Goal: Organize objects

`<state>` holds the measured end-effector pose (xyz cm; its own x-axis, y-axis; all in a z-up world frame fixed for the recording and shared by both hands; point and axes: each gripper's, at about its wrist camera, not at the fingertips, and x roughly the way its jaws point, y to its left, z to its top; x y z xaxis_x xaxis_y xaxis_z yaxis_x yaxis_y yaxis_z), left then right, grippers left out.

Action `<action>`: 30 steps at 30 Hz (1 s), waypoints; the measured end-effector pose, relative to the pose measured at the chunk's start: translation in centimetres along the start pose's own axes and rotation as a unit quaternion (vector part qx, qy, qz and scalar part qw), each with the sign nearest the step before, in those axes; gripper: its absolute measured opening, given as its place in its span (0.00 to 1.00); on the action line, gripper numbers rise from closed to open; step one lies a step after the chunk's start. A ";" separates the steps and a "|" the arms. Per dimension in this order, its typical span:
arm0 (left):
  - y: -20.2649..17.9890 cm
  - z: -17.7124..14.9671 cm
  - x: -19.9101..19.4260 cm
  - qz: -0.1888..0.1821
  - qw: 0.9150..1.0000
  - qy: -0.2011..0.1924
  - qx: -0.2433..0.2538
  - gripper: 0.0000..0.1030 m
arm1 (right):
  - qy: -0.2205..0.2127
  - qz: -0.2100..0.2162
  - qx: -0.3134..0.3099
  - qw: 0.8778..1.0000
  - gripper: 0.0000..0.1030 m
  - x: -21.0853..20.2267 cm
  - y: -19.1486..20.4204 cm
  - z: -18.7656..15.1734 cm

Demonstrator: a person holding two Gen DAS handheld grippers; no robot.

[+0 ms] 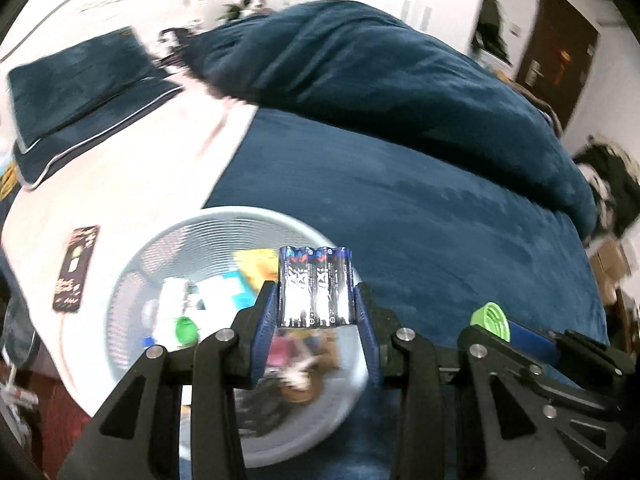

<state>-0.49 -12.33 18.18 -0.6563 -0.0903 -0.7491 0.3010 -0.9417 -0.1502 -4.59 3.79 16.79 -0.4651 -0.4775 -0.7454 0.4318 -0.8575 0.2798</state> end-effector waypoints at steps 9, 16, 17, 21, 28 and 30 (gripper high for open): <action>6.1 -0.6 -0.4 0.037 0.998 0.013 -0.056 0.38 | 0.009 0.038 -0.008 0.999 0.29 2.2 5.0 1.4; 8.0 -1.7 0.5 0.072 0.993 0.052 -0.074 0.92 | 0.038 0.083 0.031 0.995 0.55 4.6 5.2 1.2; 8.3 -1.8 0.5 0.077 0.992 0.055 -0.080 1.00 | 0.039 0.072 0.045 0.996 0.71 4.6 4.7 1.0; 8.9 -2.6 1.0 0.114 0.988 0.074 -0.077 1.00 | 0.040 0.045 0.091 0.994 1.00 4.1 2.6 0.6; 8.2 -3.2 0.7 0.113 0.989 0.074 -0.059 1.00 | 0.052 -0.004 0.105 0.993 1.00 3.7 1.0 -0.3; 7.9 -3.0 0.7 0.111 0.989 0.073 -0.058 0.99 | 0.054 -0.012 0.111 0.992 1.00 3.5 0.7 -0.4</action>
<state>3.52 -18.88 14.51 -0.4603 -0.2353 -0.8560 0.5090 -0.8600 -0.0373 -5.60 1.63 14.15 -0.3827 -0.4434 -0.8105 0.2355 -0.8951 0.3785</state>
